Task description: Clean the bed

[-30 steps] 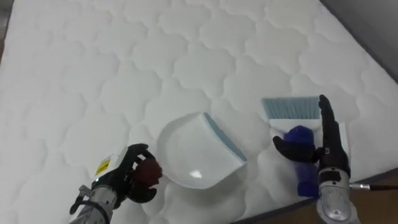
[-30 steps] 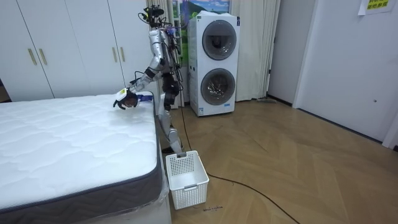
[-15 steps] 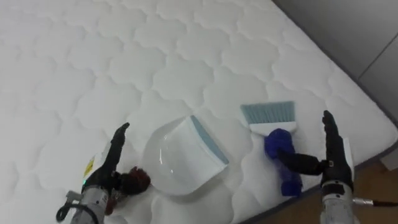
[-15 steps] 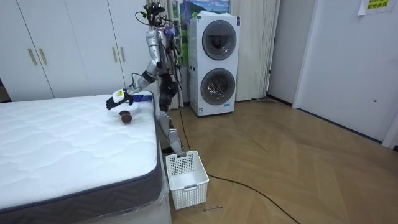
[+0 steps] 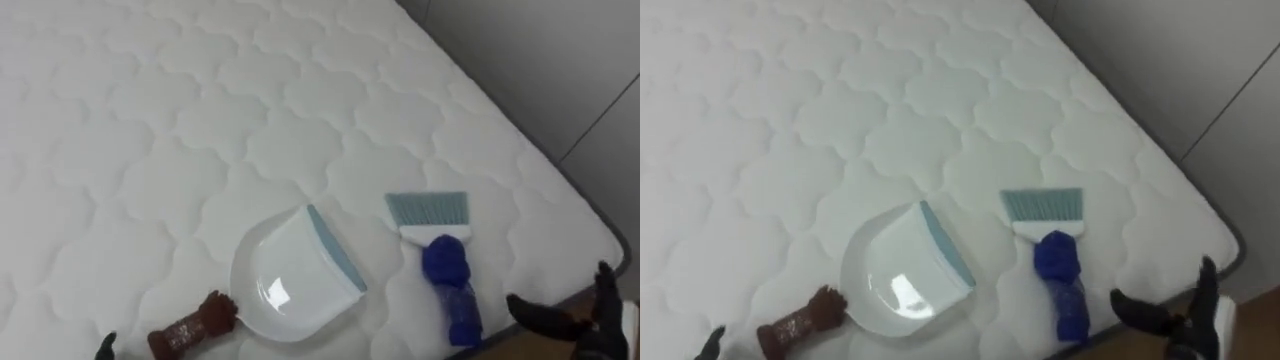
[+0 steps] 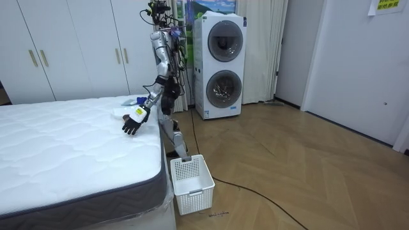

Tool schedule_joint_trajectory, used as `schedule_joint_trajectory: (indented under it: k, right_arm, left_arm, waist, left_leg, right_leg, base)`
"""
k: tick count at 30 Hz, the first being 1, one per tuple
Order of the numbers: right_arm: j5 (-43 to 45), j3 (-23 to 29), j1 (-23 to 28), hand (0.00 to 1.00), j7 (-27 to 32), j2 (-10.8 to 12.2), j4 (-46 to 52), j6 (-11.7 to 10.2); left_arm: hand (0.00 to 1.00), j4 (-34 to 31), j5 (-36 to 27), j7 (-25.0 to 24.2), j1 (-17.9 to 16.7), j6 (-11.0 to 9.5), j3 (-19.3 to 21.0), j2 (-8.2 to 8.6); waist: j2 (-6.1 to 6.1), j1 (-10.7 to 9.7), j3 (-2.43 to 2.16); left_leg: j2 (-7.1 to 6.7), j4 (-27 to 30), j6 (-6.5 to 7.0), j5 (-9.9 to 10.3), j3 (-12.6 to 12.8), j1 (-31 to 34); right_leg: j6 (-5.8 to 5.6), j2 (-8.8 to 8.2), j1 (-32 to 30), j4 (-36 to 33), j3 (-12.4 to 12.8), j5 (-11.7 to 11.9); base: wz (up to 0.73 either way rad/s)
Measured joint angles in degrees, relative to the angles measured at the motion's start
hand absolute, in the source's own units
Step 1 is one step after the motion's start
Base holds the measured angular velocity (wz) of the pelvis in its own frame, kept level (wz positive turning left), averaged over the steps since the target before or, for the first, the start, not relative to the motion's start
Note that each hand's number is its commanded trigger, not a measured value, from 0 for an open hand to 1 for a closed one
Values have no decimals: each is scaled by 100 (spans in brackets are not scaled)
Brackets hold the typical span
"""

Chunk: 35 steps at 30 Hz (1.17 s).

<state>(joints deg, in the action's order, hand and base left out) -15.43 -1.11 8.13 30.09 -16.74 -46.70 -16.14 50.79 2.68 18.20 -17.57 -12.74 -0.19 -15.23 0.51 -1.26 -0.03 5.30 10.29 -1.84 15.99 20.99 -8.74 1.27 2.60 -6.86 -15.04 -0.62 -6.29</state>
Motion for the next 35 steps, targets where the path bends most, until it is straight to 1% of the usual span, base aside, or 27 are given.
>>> schedule_joint_trajectory:
  k: [1, 2, 3, 4, 5, 6, 7, 8, 9, 10, 11, 12, 13, 15, 16, 17, 18, 19, 20, 21, 22, 23, 24, 25, 28, 31, 35]
  right_arm:
    - [-8, 59, 9, 0, 14, 2, -279, 4]
    - [-25, 73, 12, 0, 29, 7, -465, 7]
    - [-70, 80, 42, 0, 48, 36, -767, 86]
    - [-82, 170, 119, 0, 53, 115, -949, 186]
    - [-83, 236, 162, 0, 54, 159, -1007, 234]
    - [-105, 284, 247, 0, 59, 208, -1110, 295]
    - [-101, 390, 356, 0, 59, 238, -1208, 371]
    - [-99, 469, 416, 0, 59, 251, -1261, 390]
    - [-107, 595, 502, 0, 93, 255, -1359, 470]
    - [-148, 720, 546, 0, 108, 256, -1430, 524]
    - [-179, 765, 538, 0, 106, 256, -1508, 525]
    - [-188, 879, 527, 0, 98, 267, -1663, 561]
    - [-180, 1006, 515, 0, 97, 281, -1818, 611]
    - [-173, 1177, 491, 0, 85, 313, -1998, 708]
    - [-174, 1257, 483, 0, 8, 324, -2027, 824]
    - [-174, 1267, 487, 0, -46, 325, -2042, 867]
    - [-174, 1271, 486, 0, -151, 335, -2080, 955]
    - [-174, 1326, 479, 0, -271, 359, -2097, 1045]
    - [-174, 1363, 474, 0, -334, 374, -2119, 1082]
    - [-171, 1366, 431, 0, -497, 396, -2278, 1156]
    - [-151, 1362, 409, 0, -681, 443, -2415, 1268]
    - [-97, 1360, 381, 0, -778, 468, -2496, 1342]
    - [55, 1352, 337, 0, -983, 518, -2581, 1490]
    - [244, 1354, 275, 0, -1180, 559, -2655, 1588]
    - [605, 1341, 118, 0, -1585, 591, -2714, 1770]
    - [1111, 1097, 21, 0, -1887, 572, -2708, 1835]
    - [1639, 901, -100, 0, -2226, 573, -2691, 1965]
  left_arm:
    - [0, 9, -126, 78, -94, 17, 96, 29]
    - [0, 39, -178, 134, -145, 19, 139, 38]
    - [0, 115, -266, 215, -211, 34, 265, 72]
    - [0, 227, -321, 291, -268, 58, 422, 112]
    - [0, 264, -329, 335, -292, 97, 523, 146]
    - [0, 293, -383, 421, -365, 154, 722, 228]
    - [0, 321, -495, 484, -432, 194, 894, 298]
    - [0, 330, -575, 509, -457, 207, 939, 312]
    - [0, 368, -771, 549, -499, 232, 995, 311]
    - [0, 455, -955, 611, -506, 237, 1084, 311]
    - [0, 501, -1011, 639, -519, 242, 1153, 314]
    - [0, 610, -1024, 662, -528, 242, 1286, 316]
    - [0, 698, -1084, 667, -532, 281, 1384, 326]
    - [0, 874, -1099, 655, -551, 364, 1516, 361]
    - [0, 1049, -1098, 624, -554, 460, 1587, 392]
    - [0, 1135, -1099, 608, -554, 517, 1597, 404]
    - [0, 1274, -1110, 538, -565, 644, 1611, 435]
    - [0, 1364, -1112, 416, -572, 757, 1696, 506]
    - [0, 1387, -1118, 351, -576, 814, 1728, 543]
    - [0, 1427, -1116, 175, -560, 963, 1738, 601]
    - [0, 1455, -1092, -8, -521, 1098, 1736, 625]
    - [0, 1460, -1090, -96, -516, 1160, 1736, 634]
    - [0, 1462, -1087, -262, -511, 1280, 1738, 655]
    - [0, 1461, -1074, -395, -485, 1397, 1741, 685]
    - [0, 1447, -1035, -652, -416, 1589, 1742, 718]
    - [0, 1443, -967, -853, -238, 1766, 1738, 703]
    - [0, 1387, -812, -1091, 33, 1893, 1679, 695]
  waist:
    - [-28, 1, -5]
    - [-48, 3, 7]
    - [-76, 20, 8]
    - [-76, 28, 8]
    - [-89, 35, 4]
    - [-106, 45, -5]
    - [-100, 29, -4]
    - [-90, 30, -5]
    - [-78, 29, -5]
    - [-68, 41, -6]
    - [-67, 50, -6]
    - [-59, 88, -5]
    - [-51, 152, -8]
    - [-36, 237, -15]
    - [-27, 271, -17]
    - [-21, 287, -15]
    - [-15, 311, -11]
    - [-10, 309, -10]
    - [-2, 308, -14]
    - [5, 274, -18]
    - [0, 277, -16]
    - [-8, 285, -18]
    - [-15, 302, -17]
    - [-19, 308, -14]
    - [-19, 318, -12]
    - [-16, 324, -9]
    - [-12, 331, -6]
  left_leg:
    - [0, -6, 0, 0, -59, -14]
    - [1, -19, 0, -1, -65, -51]
    - [3, -70, -2, -2, -71, -107]
    - [7, -99, -2, -2, -87, -135]
    - [6, -110, -3, -2, -101, -139]
    - [2, -147, -4, -1, -107, -142]
    - [4, -180, -4, -1, -134, -173]
    - [6, -192, -4, -1, -148, -195]
    - [8, -201, -4, 0, -216, -224]
    - [6, -200, -3, -1, -236, -247]
    - [7, -199, -3, -1, -238, -257]
    - [15, -199, -3, -1, -242, -276]
    - [18, -201, -4, 0, -243, -282]
    - [16, -205, -4, 0, -243, -291]
    - [15, -206, -4, 1, -253, -298]
    - [15, -212, -4, 1, -257, -308]
    - [15, -239, -4, 2, -282, -320]
    - [9, -239, -2, 1, -335, -320]
    - [4, -240, -1, 0, -369, -320]
    - [-6, -229, 6, -4, -469, -315]
    - [-9, -202, 7, -4, -587, -305]
    - [-10, -194, 8, -4, -624, -309]
    - [-10, -178, 8, -4, -683, -317]
    - [-10, -169, 8, -4, -721, -302]
    - [-8, -166, 9, -4, -760, -277]
    - [-7, -153, 12, -7, -782, -276]
    - [-18, -141, 13, -8, -834, -281]
  right_leg:
    - [-5, -8, 51, 31, -39, 7]
    - [-5, -8, 98, 37, -49, 7]
    - [-3, -2, 167, 37, -65, 5]
    - [0, -6, 196, 43, -103, -6]
    - [0, -7, 203, 46, -113, -7]
    - [-1, -10, 215, 61, -121, -7]
    - [-5, -12, 269, 85, -144, -3]
    - [-6, -14, 306, 110, -169, -2]
    - [-8, -31, 382, 132, -267, -1]
    - [-9, -35, 404, 131, -288, -1]
    - [-10, -36, 413, 130, -307, -2]
    - [-9, -45, 438, 133, -395, -3]
    - [-7, -53, 447, 135, -467, -4]
    - [-7, -51, 449, 135, -459, -4]
    - [-7, -52, 460, 138, -463, -4]
    - [-7, -54, 474, 143, -467, -4]
    - [-7, -62, 504, 151, -497, -4]
    - [-10, -82, 536, 164, -549, -6]
    - [-13, -93, 552, 173, -579, -9]
    - [-22, -128, 617, 219, -679, -18]
    - [-32, -154, 671, 241, -766, -34]
    - [-35, -160, 694, 237, -791, -49]
    - [-37, -165, 702, 239, -816, -66]
    - [-38, -175, 704, 243, -848, -79]
    - [-34, -229, 705, 245, -924, -92]
    - [-37, -227, 760, 271, -946, -93]
    - [-58, -210, 782, 271, -971, -117]
  base:
    - [12]
    - [14]
    - [10]
    - [7]
    - [0]
    - [0]
    - [6]
    - [18]
    - [19]
    - [16]
    - [7]
    - [0]
    - [0]
    - [0]
    - [0]
    - [6]
    - [13]
    - [18]
    - [31]
    - [42]
    - [45]
    - [37]
    - [24]
    - [19]
    - [8]
    - [5]
    - [6]
